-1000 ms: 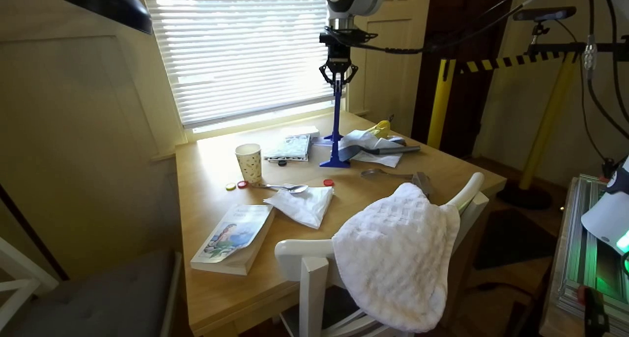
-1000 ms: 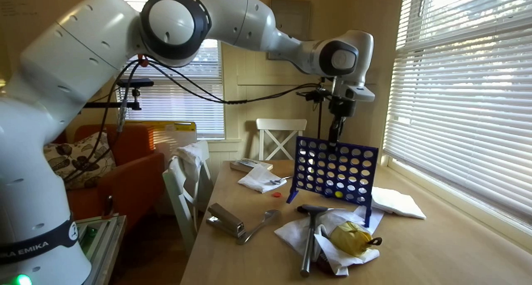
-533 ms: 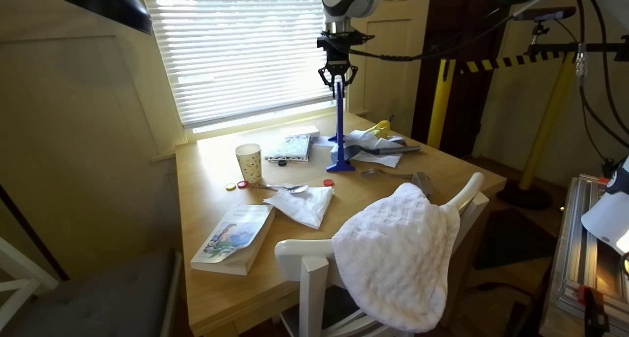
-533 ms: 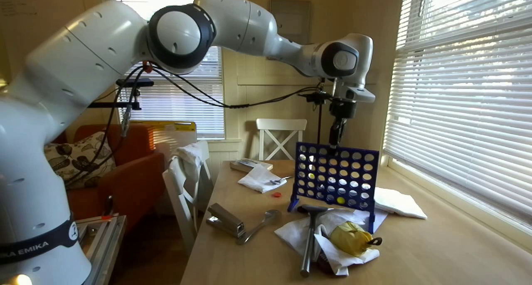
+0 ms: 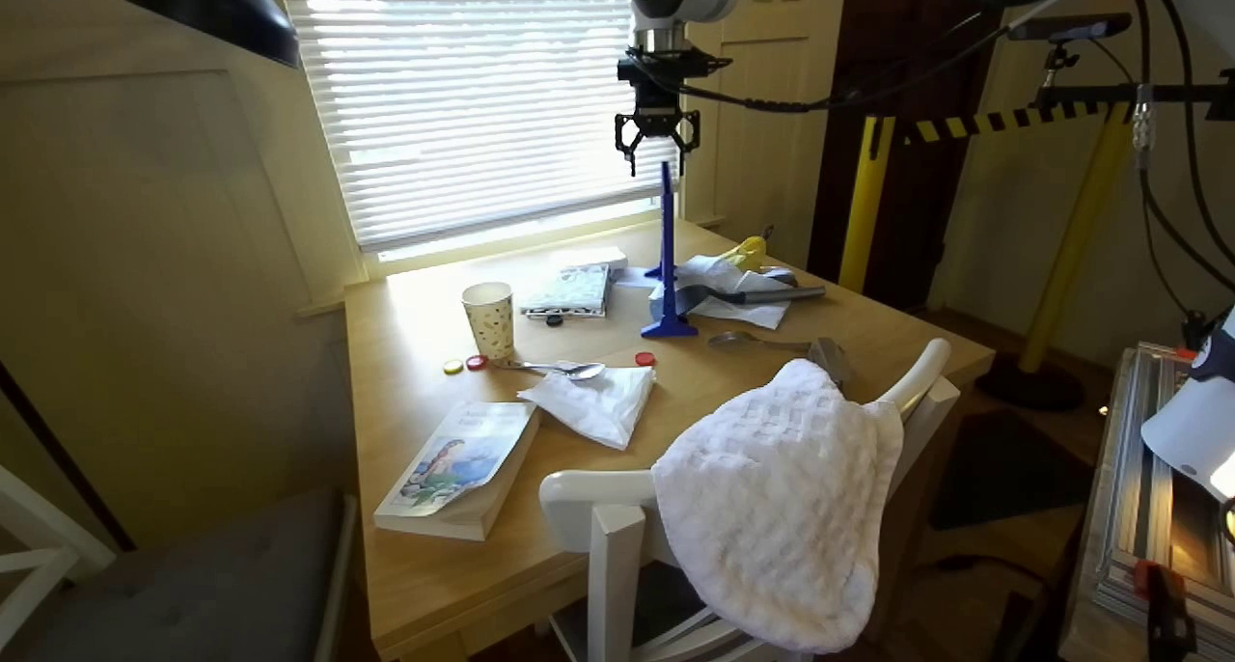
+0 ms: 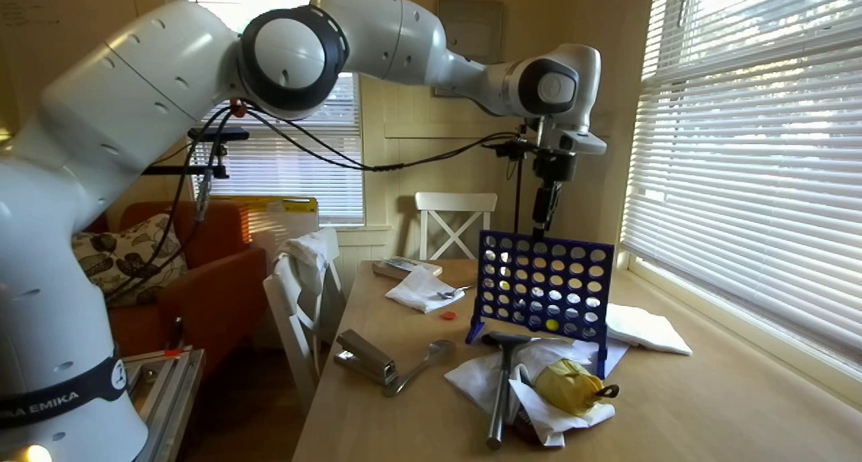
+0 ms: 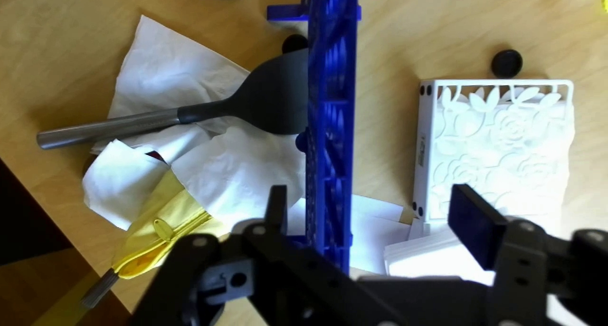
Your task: Move the blue gameboard to the right then move the napkin holder to the left.
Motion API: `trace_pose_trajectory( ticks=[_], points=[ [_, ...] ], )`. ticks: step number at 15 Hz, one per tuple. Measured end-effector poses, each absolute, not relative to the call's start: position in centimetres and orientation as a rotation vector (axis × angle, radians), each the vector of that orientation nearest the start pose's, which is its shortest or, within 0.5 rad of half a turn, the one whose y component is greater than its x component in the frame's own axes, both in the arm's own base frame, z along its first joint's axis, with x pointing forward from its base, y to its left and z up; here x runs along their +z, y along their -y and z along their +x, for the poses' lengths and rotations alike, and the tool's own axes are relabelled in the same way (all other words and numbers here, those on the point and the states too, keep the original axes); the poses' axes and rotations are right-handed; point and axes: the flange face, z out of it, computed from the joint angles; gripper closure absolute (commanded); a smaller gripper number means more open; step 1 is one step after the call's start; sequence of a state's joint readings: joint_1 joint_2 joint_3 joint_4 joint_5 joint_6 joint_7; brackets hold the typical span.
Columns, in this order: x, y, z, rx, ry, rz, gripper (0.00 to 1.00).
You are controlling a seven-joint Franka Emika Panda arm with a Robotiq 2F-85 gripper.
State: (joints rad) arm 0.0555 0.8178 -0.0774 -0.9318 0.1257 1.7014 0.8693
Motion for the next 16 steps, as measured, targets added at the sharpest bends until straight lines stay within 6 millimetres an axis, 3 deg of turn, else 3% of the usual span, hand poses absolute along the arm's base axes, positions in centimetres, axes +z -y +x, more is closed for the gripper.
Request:
trace_pose_trajectory(
  ticks=[3,6,9,13,16],
  points=[
    [41.1,-3.1,76.6,0.021,-1.236,-2.797,0.00],
    [42.4,-5.3,76.7,-0.044,-1.004,-2.844,0.00],
    [42.6,-6.9,76.5,-0.041,-0.847,-2.874,0.00],
    [42.6,-6.8,76.5,-0.041,-0.828,-2.879,0.00],
    [41.7,-7.8,76.9,-0.051,-0.626,-2.926,0.00]
  ],
)
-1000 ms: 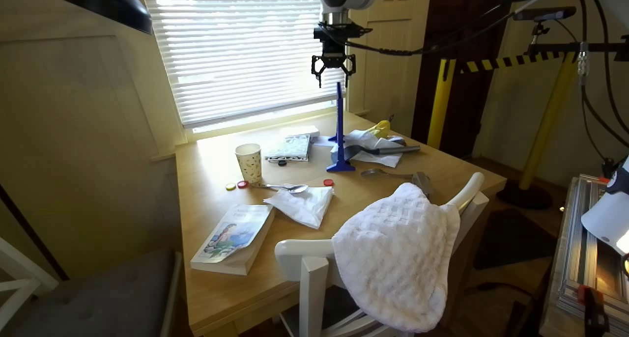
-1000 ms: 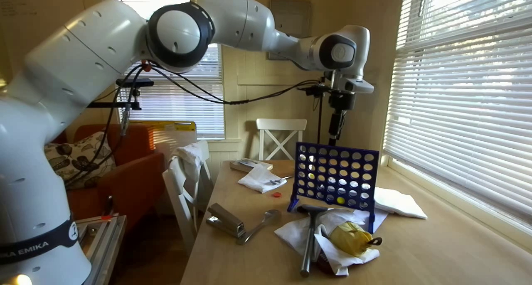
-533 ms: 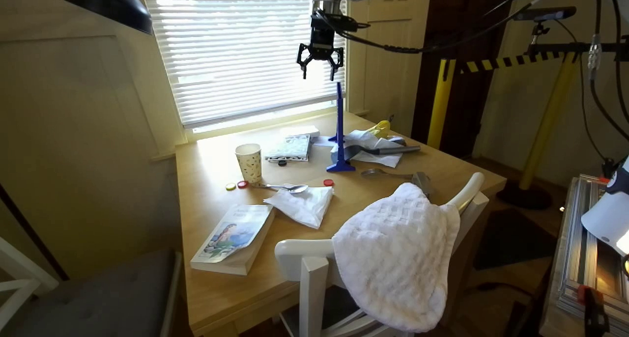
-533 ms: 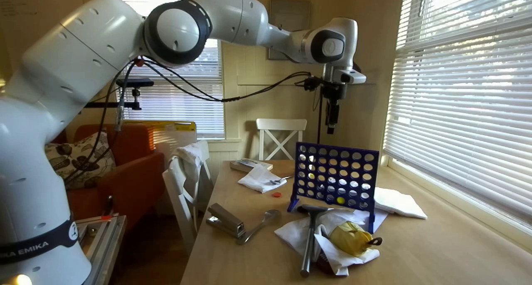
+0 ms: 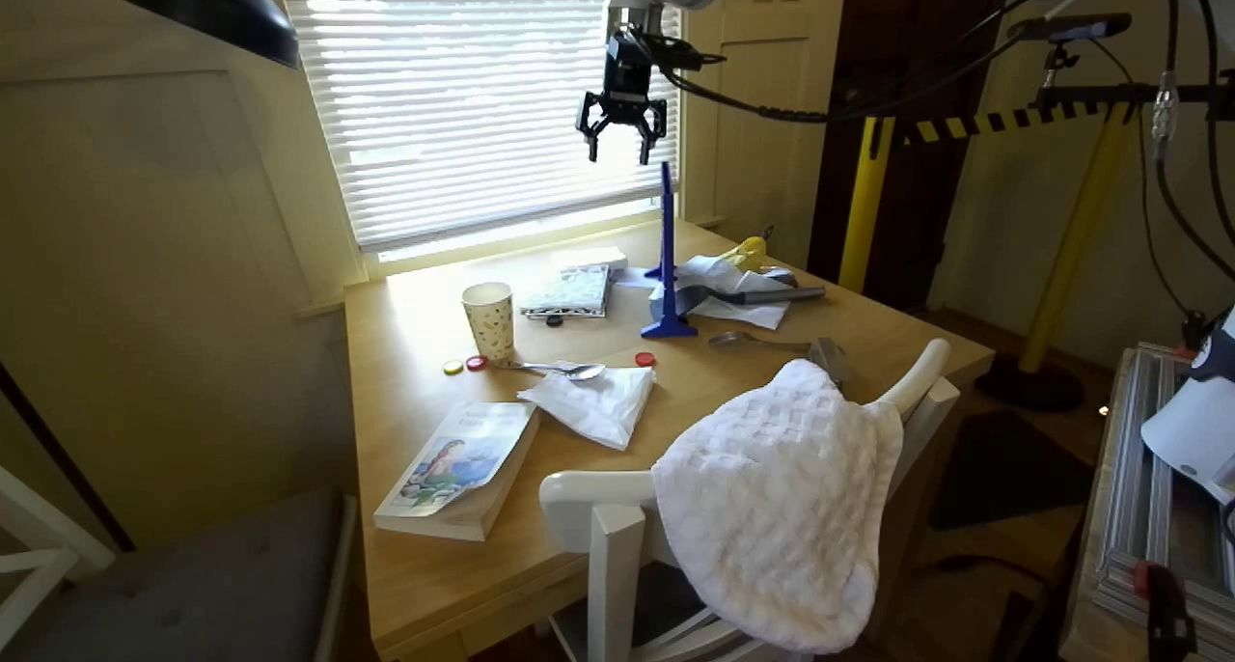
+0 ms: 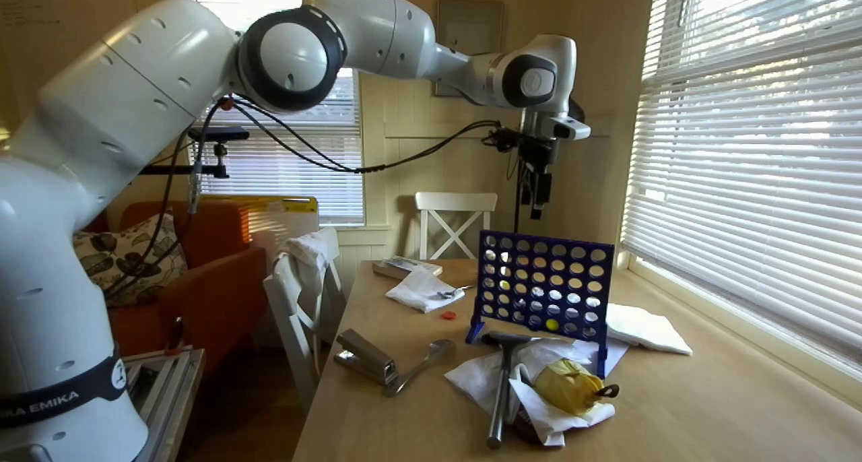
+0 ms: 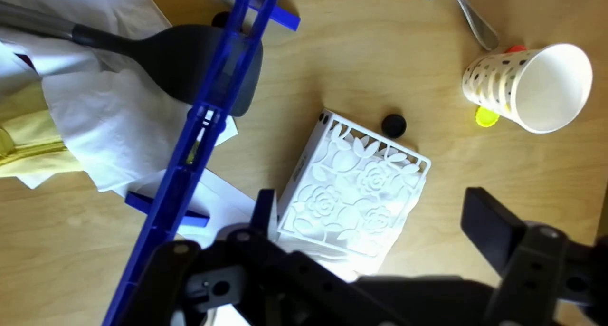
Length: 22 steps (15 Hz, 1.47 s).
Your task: Move the blue gameboard to the right then move the napkin holder to the left.
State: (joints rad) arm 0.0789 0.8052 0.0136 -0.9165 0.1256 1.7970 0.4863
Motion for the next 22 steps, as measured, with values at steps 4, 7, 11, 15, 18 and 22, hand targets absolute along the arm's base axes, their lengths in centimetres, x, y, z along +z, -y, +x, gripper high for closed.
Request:
trace_pose_trajectory(
  ticks=[4,7,11,15,18,22],
  points=[
    [38.0,-11.4,77.5,0.026,-0.315,-2.987,0.00],
    [35.7,-14.0,76.7,0.171,-0.107,-3.033,0.00],
    [33.7,-16.4,75.5,0.319,0.149,-3.068,0.00],
    [33.5,-16.6,75.4,0.324,0.220,-3.079,0.00],
    [33.1,-17.9,75.1,0.321,0.335,-3.190,0.00],
    [31.3,-22.4,73.9,0.334,0.488,-3.349,0.00]
  ],
)
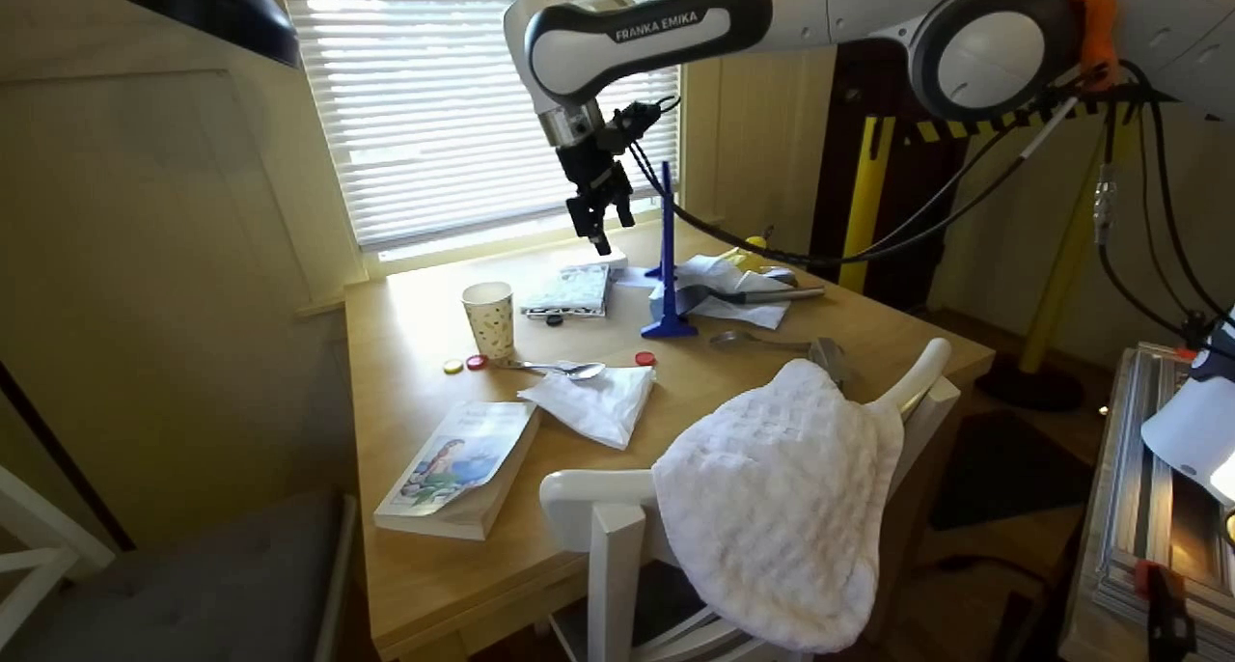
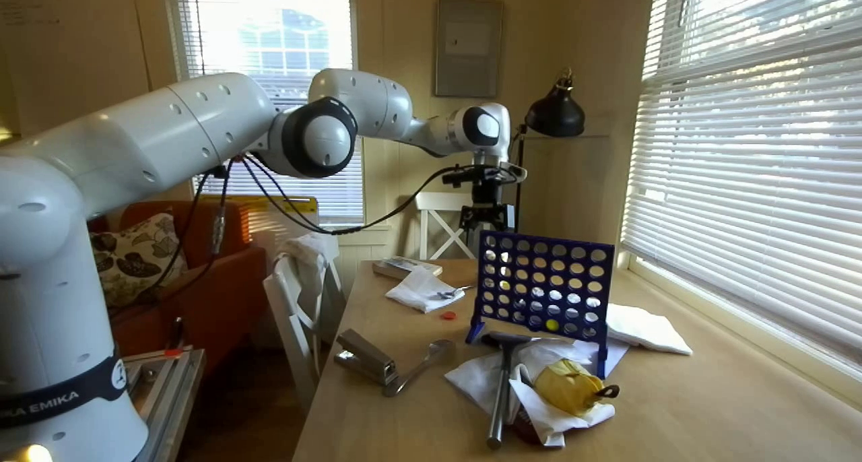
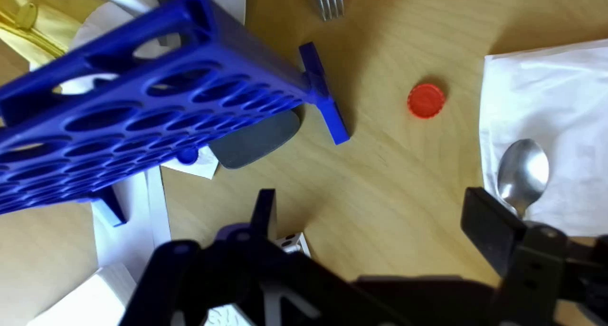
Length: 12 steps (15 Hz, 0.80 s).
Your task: Move the blue gameboard to the right then move the napkin holder to the left.
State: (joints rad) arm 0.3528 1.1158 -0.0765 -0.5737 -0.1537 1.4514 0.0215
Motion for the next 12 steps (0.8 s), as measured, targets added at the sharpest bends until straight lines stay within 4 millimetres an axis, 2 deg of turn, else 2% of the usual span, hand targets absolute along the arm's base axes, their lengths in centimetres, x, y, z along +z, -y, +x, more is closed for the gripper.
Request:
trace_pose_trajectory(
  ticks=[4,6,9,12],
  points=[
    [29.8,-26.3,72.7,0.306,0.643,-3.533,0.00],
    [30.1,-27.4,72.9,0.192,0.697,-3.614,0.00],
    [30.6,-27.8,74.0,-0.042,0.634,-3.676,0.00],
    [30.8,-27.4,74.3,-0.076,0.606,-3.686,0.00]
  ],
)
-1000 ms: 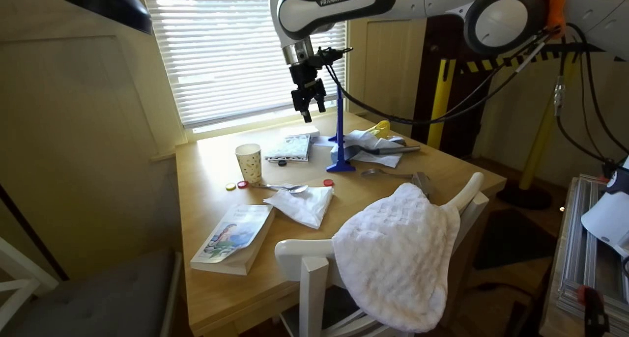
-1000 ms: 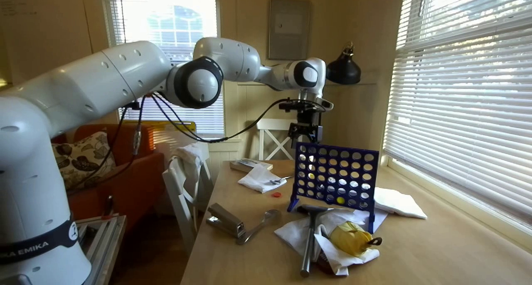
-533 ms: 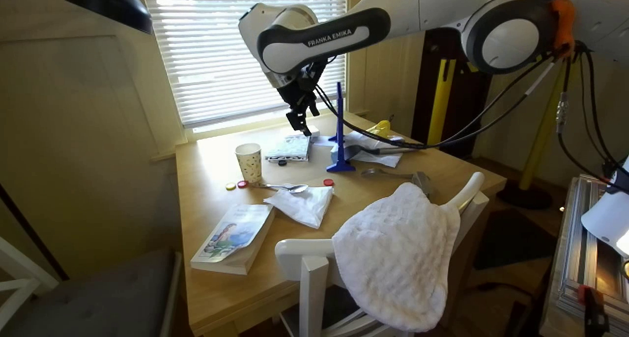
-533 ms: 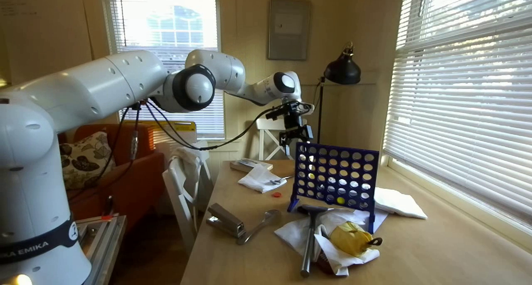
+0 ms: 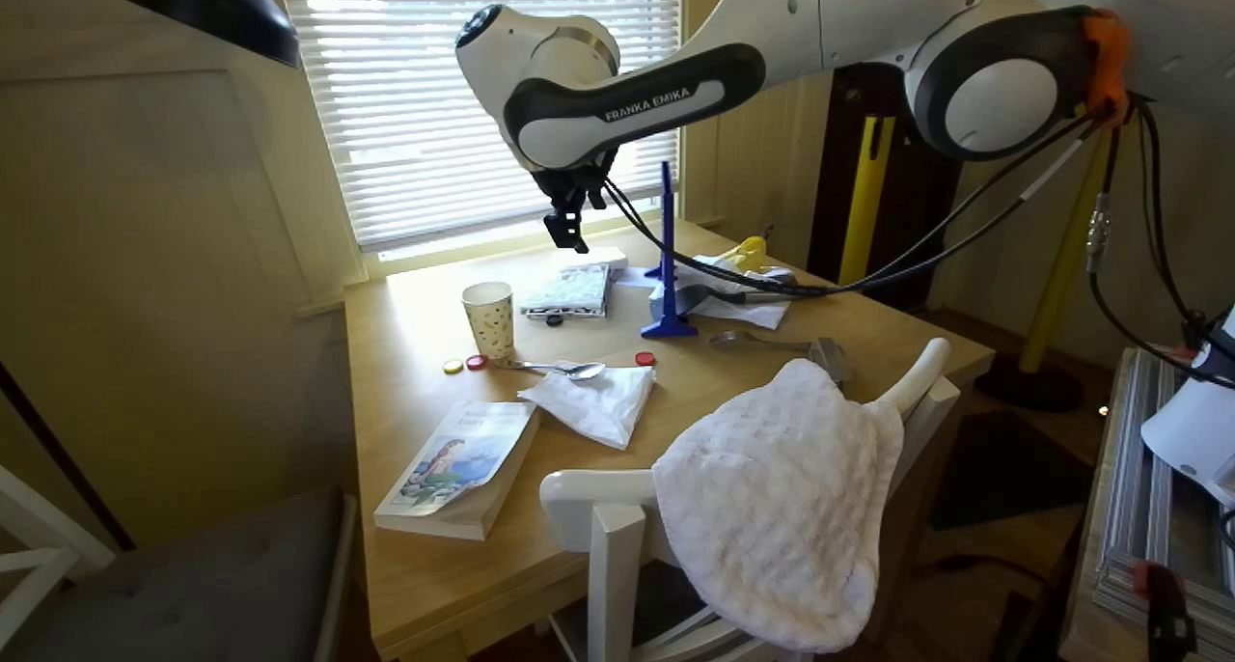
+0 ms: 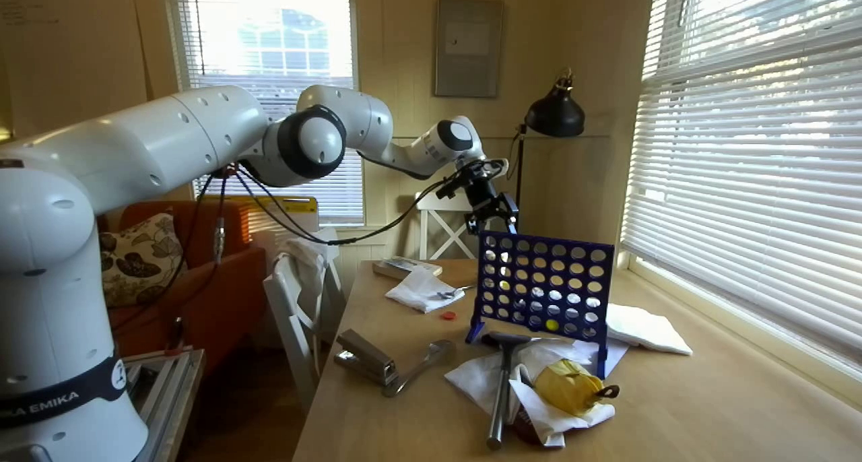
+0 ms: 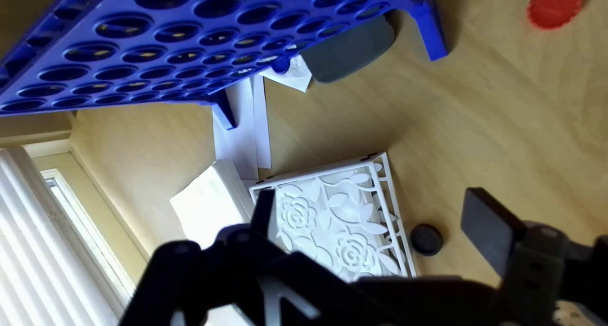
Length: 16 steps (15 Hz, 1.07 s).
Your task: Move the blue gameboard to the right then move the napkin holder to the left.
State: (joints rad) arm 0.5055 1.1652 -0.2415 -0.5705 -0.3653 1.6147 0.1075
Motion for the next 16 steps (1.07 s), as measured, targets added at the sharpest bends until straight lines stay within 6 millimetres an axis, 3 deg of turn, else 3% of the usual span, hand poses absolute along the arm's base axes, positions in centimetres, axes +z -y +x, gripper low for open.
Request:
trace_pose_trajectory(
  ticks=[4,11,16],
  points=[
    [30.0,-26.9,74.8,0.071,-0.420,2.468,0.00],
    [24.0,-25.0,76.7,0.161,-0.506,2.310,0.00],
    [21.3,-23.7,77.0,0.134,-0.524,2.256,0.00]
  ],
)
